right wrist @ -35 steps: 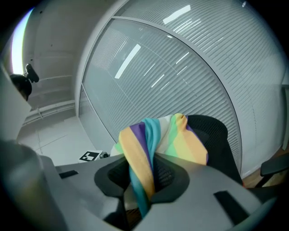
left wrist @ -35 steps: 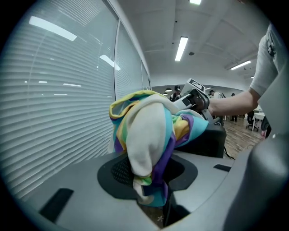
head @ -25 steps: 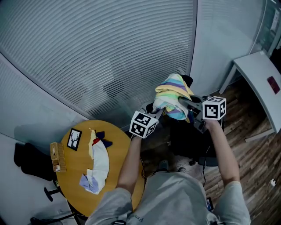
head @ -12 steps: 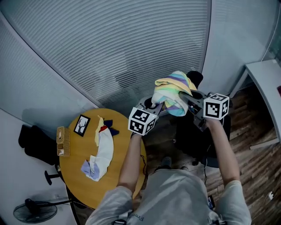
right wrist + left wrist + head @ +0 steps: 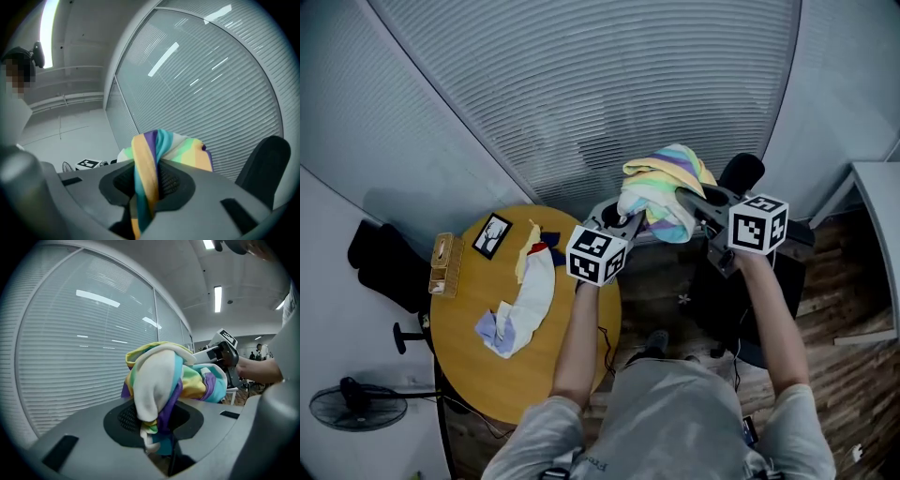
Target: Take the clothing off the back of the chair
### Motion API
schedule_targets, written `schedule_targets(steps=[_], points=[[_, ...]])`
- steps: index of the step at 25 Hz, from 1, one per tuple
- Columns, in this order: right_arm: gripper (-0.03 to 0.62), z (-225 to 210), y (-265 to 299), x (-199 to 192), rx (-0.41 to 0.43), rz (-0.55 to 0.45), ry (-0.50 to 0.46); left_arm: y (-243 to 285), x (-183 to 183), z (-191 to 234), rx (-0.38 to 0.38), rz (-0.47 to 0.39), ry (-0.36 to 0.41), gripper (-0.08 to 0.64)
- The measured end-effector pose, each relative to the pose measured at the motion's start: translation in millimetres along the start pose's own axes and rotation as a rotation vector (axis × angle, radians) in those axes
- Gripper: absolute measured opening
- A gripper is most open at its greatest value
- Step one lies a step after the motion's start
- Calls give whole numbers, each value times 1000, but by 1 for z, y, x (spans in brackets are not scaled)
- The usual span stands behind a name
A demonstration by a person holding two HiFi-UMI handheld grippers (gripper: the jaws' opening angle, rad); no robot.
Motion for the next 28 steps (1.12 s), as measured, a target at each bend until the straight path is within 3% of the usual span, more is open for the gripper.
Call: schedule_targets(steps=[6, 11, 19, 28], points=[[86, 10, 5, 2, 84, 24, 9, -23, 4, -10, 86, 17, -31, 117], [86, 29, 35, -28, 135, 60, 30, -61, -24, -2, 147, 40, -57, 117], [87, 45, 33, -72, 111, 60, 41, -87, -54, -24, 191, 76, -87, 117], [88, 58, -18, -115, 82, 47, 56, -99, -74, -85, 207, 78, -119, 117]])
Point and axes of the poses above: the fingertips, and each gripper's own axes: y forward along the fingers, z to its left, x out of its top, the point moved 9 cm from there along -y, backward along the fingers, and after that the axes turned 3 degrees about z, right-handed, at the moved point
